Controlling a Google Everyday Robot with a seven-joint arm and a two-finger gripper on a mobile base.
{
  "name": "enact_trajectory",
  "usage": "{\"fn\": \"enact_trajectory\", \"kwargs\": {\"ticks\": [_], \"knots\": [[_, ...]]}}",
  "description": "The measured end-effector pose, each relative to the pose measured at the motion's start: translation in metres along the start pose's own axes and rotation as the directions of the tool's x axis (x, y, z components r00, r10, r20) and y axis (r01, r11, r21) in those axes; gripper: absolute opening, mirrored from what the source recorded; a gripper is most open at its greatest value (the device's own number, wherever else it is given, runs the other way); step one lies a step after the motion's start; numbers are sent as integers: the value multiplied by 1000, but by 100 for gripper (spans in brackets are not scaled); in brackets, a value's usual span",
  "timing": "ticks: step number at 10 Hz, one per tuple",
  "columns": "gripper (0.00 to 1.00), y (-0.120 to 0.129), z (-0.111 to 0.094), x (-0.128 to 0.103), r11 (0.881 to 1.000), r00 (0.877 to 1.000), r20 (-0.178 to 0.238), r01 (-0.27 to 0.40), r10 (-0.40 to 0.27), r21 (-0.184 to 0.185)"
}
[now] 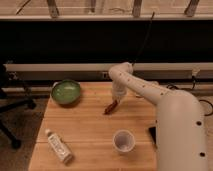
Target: Drag the pepper across the table
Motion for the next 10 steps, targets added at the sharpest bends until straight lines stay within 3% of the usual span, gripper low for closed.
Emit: {"fn": "enact_trajectory", "kwargs": {"ticks": [10], "knots": [[0, -7, -1, -14, 999, 999, -3, 34, -35, -9]]}}
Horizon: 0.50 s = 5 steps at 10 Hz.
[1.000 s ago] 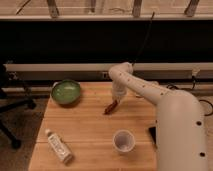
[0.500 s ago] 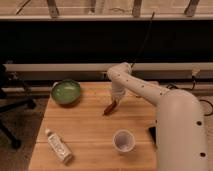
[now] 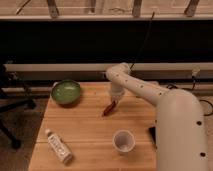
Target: Drag the pepper across the table
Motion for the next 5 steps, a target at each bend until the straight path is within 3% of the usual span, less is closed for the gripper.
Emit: {"fn": "enact_trajectory", "kwargs": {"ticks": [5], "knots": [[0, -3, 0, -5, 1000, 1000, 1, 11, -11, -4]]}}
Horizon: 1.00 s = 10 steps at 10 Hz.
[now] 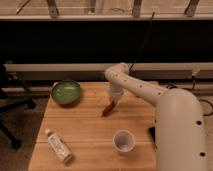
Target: Drag the pepper across the table
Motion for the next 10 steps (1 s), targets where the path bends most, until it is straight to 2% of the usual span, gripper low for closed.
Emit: {"fn": "enact_trajectory", "kwargs": {"ticks": [10], "knots": [[0, -12, 0, -17, 999, 999, 4, 39, -39, -9]]}}
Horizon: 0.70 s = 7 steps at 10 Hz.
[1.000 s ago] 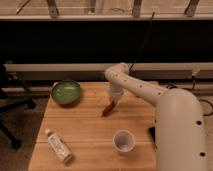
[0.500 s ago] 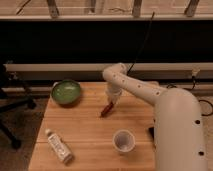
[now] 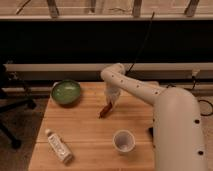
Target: Drag the pepper across the table
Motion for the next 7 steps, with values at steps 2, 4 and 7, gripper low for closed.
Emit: {"fn": "enact_trajectory", "kwargs": {"ticks": [2, 4, 7], "knots": [[0, -3, 0, -4, 1000, 1000, 0, 9, -9, -2], [0, -5, -1, -7, 1000, 1000, 1, 16, -16, -4], [0, -6, -1, -10, 1000, 1000, 3, 28, -28, -5]]}}
